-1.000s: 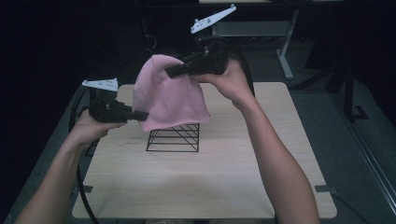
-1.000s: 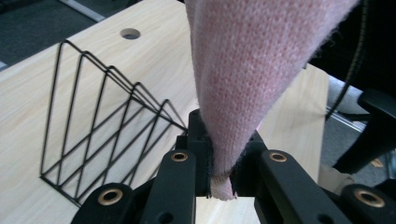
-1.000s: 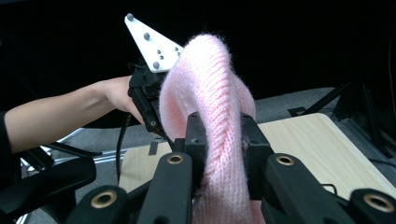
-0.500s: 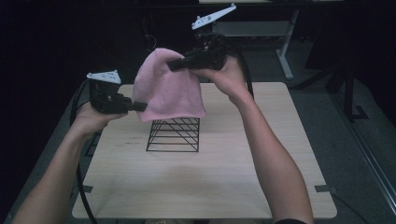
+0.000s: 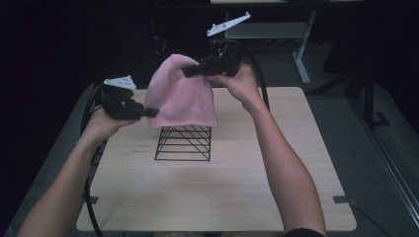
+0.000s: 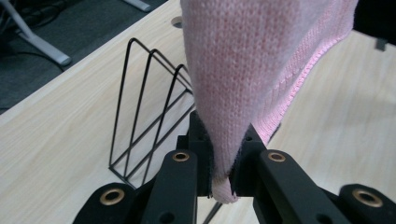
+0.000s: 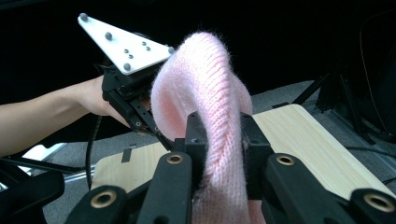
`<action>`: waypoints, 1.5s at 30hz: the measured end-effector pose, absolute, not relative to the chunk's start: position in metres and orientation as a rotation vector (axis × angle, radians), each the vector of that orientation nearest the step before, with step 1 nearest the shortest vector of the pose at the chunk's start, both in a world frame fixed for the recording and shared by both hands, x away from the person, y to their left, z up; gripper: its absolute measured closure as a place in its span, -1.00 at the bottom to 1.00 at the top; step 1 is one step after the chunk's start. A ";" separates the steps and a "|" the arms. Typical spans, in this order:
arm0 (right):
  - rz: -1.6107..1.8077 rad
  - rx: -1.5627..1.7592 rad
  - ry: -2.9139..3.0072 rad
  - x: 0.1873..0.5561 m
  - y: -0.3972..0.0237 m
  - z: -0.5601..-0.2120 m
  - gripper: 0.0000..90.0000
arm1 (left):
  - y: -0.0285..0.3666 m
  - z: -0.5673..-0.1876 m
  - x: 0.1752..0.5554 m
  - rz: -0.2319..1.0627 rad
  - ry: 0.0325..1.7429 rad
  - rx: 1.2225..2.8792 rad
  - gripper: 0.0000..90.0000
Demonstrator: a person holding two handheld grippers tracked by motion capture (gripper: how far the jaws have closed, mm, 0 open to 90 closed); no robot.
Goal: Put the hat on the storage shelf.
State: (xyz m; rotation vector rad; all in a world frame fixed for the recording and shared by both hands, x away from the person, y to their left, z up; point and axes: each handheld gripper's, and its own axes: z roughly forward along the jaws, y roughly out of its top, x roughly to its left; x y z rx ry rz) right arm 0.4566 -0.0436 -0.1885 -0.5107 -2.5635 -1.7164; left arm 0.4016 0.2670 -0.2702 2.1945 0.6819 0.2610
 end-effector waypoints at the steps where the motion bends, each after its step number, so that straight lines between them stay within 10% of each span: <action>1: -1.718 -0.514 -2.557 0.458 -0.045 -0.191 0.72 | 0.266 -0.271 0.402 0.263 0.681 2.199 0.81; 45: -1.604 -0.443 -2.570 0.449 -0.033 -0.225 0.69 | 0.270 -0.304 0.393 0.283 0.672 2.313 0.79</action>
